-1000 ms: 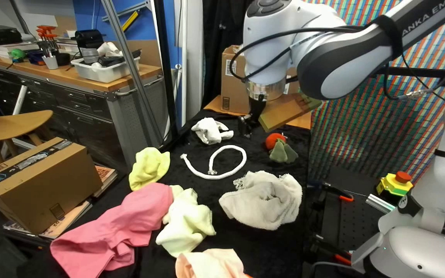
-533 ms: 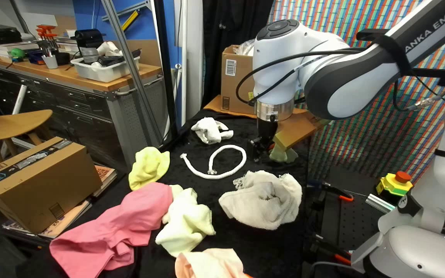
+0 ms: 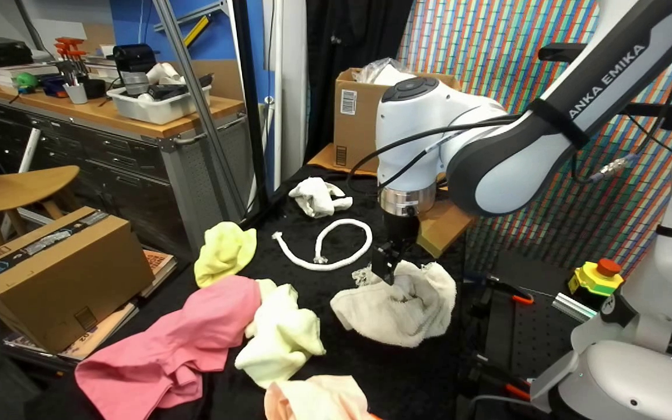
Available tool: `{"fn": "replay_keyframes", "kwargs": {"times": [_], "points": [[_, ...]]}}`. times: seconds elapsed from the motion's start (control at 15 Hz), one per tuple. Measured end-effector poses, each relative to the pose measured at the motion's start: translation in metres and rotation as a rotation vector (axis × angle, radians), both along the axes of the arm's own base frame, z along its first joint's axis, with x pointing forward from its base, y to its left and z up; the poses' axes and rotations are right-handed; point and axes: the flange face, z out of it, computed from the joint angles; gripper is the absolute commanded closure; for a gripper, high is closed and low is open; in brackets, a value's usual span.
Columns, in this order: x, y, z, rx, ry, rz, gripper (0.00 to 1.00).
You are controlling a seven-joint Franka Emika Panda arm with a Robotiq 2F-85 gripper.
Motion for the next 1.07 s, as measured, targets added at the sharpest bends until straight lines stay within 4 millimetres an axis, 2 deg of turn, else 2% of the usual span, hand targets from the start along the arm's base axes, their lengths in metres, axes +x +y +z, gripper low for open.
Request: {"fn": "replay_keyframes", "kwargs": {"times": [0.4,0.47,0.53,0.6,1.07], "points": [[-0.007,0.003,-0.041,0.024,0.092,0.059,0.0],[-0.009,0.003,-0.046,0.026,0.106,0.066,0.25],[-0.01,0.002,-0.05,0.026,0.118,0.074,0.28],[-0.01,0.002,-0.053,0.027,0.126,0.08,0.35],[-0.006,0.003,-0.053,0.072,0.128,0.092,0.93]]}}
